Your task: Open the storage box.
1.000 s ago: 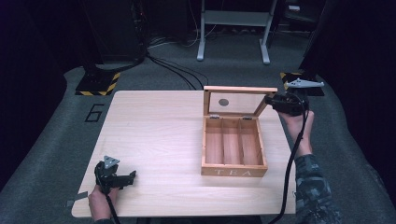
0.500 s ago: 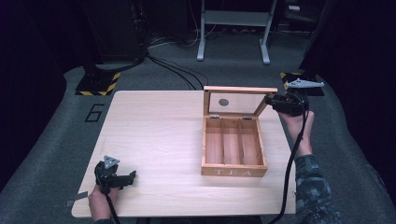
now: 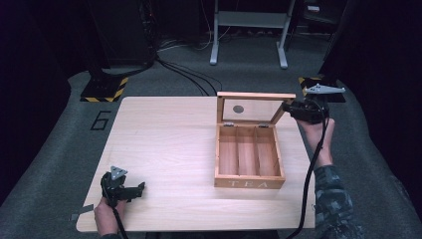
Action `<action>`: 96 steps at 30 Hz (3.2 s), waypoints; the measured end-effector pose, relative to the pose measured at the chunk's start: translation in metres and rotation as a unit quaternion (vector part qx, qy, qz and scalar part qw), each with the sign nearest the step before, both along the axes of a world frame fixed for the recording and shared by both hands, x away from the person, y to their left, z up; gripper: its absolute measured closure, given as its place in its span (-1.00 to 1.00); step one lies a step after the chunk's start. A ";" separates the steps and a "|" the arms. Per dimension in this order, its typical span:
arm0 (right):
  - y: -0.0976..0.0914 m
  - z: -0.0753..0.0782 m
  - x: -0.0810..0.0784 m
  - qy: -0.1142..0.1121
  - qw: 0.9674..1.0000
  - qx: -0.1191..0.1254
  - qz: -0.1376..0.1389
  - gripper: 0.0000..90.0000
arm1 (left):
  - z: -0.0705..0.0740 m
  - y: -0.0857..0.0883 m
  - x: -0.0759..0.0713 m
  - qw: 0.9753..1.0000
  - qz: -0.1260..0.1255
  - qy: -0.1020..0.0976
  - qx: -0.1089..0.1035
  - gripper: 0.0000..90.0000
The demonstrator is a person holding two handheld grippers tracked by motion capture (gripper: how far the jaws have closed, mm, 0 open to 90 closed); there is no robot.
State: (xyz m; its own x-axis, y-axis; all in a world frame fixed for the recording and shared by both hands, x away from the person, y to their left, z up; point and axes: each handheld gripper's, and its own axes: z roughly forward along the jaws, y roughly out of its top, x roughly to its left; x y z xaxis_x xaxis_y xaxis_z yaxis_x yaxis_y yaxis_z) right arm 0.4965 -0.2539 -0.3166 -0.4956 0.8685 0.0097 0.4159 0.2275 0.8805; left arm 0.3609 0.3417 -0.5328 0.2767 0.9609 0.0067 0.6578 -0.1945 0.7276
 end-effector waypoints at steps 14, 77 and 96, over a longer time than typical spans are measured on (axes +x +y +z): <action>0.000 0.000 -0.001 -0.002 1.000 -0.002 0.001 0.38 | 0.000 0.000 0.000 1.000 0.000 0.000 0.000 -0.99; 0.001 -0.100 -0.112 -0.012 1.000 0.013 -0.010 0.29 | 0.000 0.000 0.000 1.000 0.001 0.000 -0.001 -0.99; 0.002 -0.142 -0.126 0.024 1.000 0.011 -0.016 0.26 | 0.000 0.000 0.000 1.000 0.001 0.000 -0.001 -0.99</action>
State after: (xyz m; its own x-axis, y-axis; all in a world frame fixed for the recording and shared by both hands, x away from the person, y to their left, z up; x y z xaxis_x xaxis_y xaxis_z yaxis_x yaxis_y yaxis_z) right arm 0.3701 -0.2517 -0.4583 -0.4653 0.8837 0.0513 0.4640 0.1942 0.8643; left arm 0.3607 0.3414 -0.5328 0.2756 0.9613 0.0050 0.6574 -0.1922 0.7286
